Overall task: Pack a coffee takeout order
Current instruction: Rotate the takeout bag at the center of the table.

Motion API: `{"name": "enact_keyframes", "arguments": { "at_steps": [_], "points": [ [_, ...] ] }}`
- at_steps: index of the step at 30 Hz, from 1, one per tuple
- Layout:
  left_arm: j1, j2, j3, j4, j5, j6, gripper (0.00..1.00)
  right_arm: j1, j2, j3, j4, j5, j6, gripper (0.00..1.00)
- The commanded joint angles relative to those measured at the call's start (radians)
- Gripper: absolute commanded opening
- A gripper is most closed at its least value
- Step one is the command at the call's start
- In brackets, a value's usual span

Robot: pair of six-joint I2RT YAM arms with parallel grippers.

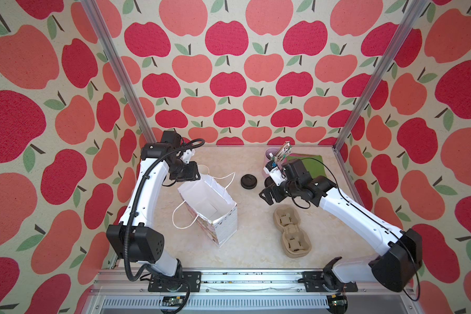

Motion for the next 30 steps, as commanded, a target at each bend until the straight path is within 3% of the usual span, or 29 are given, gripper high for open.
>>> {"name": "enact_keyframes", "arguments": {
  "at_steps": [1,9,14,17,20,30],
  "points": [
    [0.000,-0.020,0.028,-0.062,-0.089,0.060,0.41,-0.007,-0.023,-0.012,-0.023,0.008,-0.021,0.99],
    [-0.051,-0.039,-0.007,-0.052,-0.227,0.138,0.38,-0.007,-0.016,-0.014,-0.022,0.004,-0.016,0.99],
    [-0.082,-0.044,-0.057,-0.020,-0.265,0.154,0.24,-0.007,-0.016,-0.008,-0.034,0.007,-0.016,0.99],
    [-0.083,-0.047,-0.070,-0.003,-0.237,0.142,0.10,-0.006,-0.034,-0.010,-0.051,0.018,-0.016,0.99],
    [-0.082,-0.047,-0.075,0.008,-0.198,0.120,0.03,-0.008,-0.060,-0.025,-0.071,0.036,-0.013,0.99],
    [-0.081,-0.020,-0.037,0.005,-0.021,-0.047,0.00,-0.014,-0.140,-0.082,-0.147,0.108,0.023,0.99]
  ]
}}
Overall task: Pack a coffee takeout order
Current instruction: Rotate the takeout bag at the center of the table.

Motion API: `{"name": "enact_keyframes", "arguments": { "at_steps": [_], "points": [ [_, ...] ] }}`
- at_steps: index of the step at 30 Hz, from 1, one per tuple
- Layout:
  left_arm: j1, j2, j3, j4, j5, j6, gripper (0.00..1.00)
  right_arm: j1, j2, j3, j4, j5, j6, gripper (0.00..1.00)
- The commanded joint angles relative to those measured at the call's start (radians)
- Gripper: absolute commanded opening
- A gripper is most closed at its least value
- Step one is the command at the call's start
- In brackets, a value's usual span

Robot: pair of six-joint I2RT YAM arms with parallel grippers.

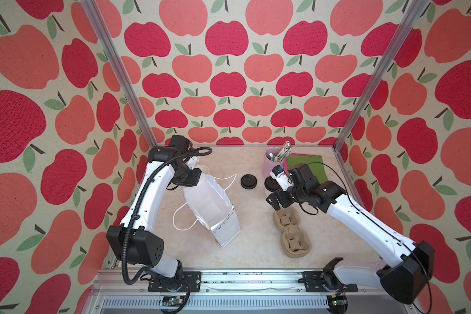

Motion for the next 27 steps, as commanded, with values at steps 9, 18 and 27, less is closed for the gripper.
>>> {"name": "enact_keyframes", "arguments": {
  "at_steps": [9,18,27],
  "points": [
    [0.007,-0.012,-0.015,0.034,0.152,-0.184,0.00,-0.084,-0.076,-0.066,-0.094,0.004,0.071,0.99],
    [-0.007,0.023,0.005,0.024,0.149,-0.132,0.13,-0.105,-0.082,-0.083,-0.114,-0.017,0.091,0.99],
    [-0.010,0.061,0.040,0.013,0.103,-0.073,0.34,-0.106,-0.085,-0.092,-0.122,-0.015,0.084,0.99]
  ]
}}
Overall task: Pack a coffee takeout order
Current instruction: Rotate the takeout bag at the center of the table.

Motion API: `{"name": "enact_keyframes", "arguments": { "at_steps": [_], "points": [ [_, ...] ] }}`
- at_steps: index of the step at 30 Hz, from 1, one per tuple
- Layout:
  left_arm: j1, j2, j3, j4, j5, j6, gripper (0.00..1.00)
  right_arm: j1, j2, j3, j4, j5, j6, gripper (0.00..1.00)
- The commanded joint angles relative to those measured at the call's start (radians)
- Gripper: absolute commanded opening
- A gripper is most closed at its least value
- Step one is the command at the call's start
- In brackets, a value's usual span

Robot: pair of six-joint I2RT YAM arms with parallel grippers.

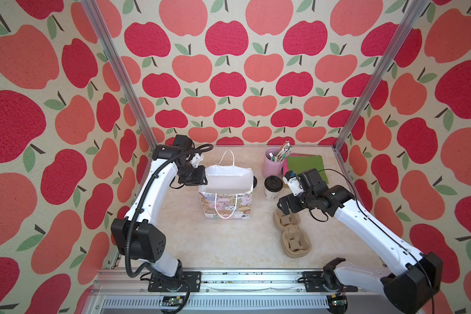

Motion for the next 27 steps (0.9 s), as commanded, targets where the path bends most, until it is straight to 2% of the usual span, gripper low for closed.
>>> {"name": "enact_keyframes", "arguments": {
  "at_steps": [1,5,11,19,23,27],
  "points": [
    [-0.002,0.016,0.039,-0.025,-0.029,0.032,0.34,-0.009,-0.018,-0.007,-0.029,-0.014,0.010,0.99],
    [-0.002,0.031,0.033,-0.048,-0.043,0.050,0.31,-0.009,-0.020,-0.004,-0.032,-0.010,0.005,0.99],
    [-0.003,0.040,0.036,-0.054,-0.033,0.119,0.14,-0.008,-0.021,0.005,-0.044,-0.008,0.001,0.99],
    [-0.007,0.004,0.021,0.020,0.215,0.309,0.02,-0.008,-0.038,0.018,-0.049,-0.007,-0.017,0.99],
    [-0.008,0.035,0.055,-0.035,0.271,0.423,0.00,-0.008,-0.043,0.022,-0.048,-0.025,-0.019,0.99],
    [-0.009,0.111,0.139,-0.120,0.287,0.481,0.00,-0.009,-0.049,0.020,-0.038,-0.057,-0.024,0.99]
  ]
}}
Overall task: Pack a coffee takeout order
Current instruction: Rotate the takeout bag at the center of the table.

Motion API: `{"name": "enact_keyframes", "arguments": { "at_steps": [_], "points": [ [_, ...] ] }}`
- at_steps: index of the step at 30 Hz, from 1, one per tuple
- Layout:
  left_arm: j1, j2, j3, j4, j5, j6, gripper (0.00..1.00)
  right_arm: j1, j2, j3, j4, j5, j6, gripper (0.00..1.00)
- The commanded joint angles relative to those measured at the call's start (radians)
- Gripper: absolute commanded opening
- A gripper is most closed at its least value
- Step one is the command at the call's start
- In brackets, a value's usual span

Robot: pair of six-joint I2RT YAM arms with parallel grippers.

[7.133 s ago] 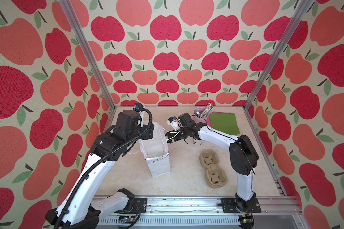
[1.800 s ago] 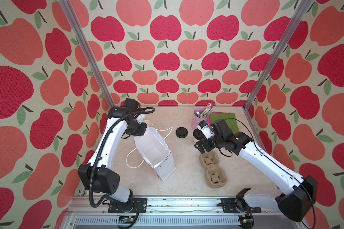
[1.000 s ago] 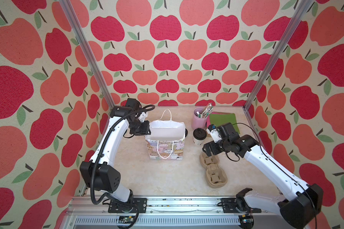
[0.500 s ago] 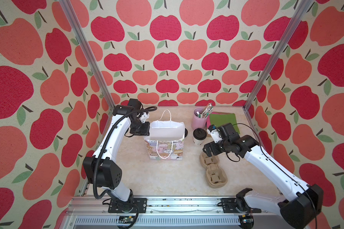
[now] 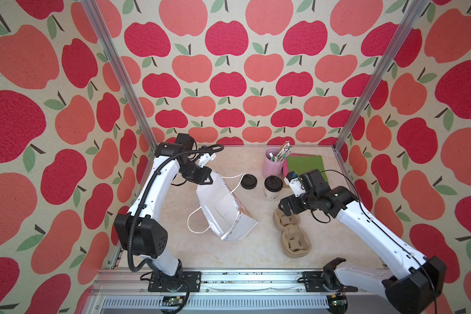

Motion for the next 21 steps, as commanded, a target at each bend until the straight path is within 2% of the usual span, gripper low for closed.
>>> {"name": "enact_keyframes", "arguments": {
  "at_steps": [1,7,15,21],
  "points": [
    [-0.002,0.078,0.095,-0.109,0.071,0.108,0.00,-0.004,-0.025,0.020,-0.009,-0.042,-0.021,0.99],
    [-0.024,0.184,0.195,-0.174,0.045,0.094,0.00,-0.003,-0.021,0.011,-0.004,-0.044,-0.014,0.99],
    [-0.054,0.215,0.224,-0.186,-0.053,0.044,0.22,-0.003,-0.016,-0.006,0.001,-0.047,-0.015,0.99],
    [-0.070,0.203,0.276,-0.177,-0.097,0.023,0.29,-0.004,-0.010,-0.011,0.008,-0.044,-0.021,0.99]
  ]
}}
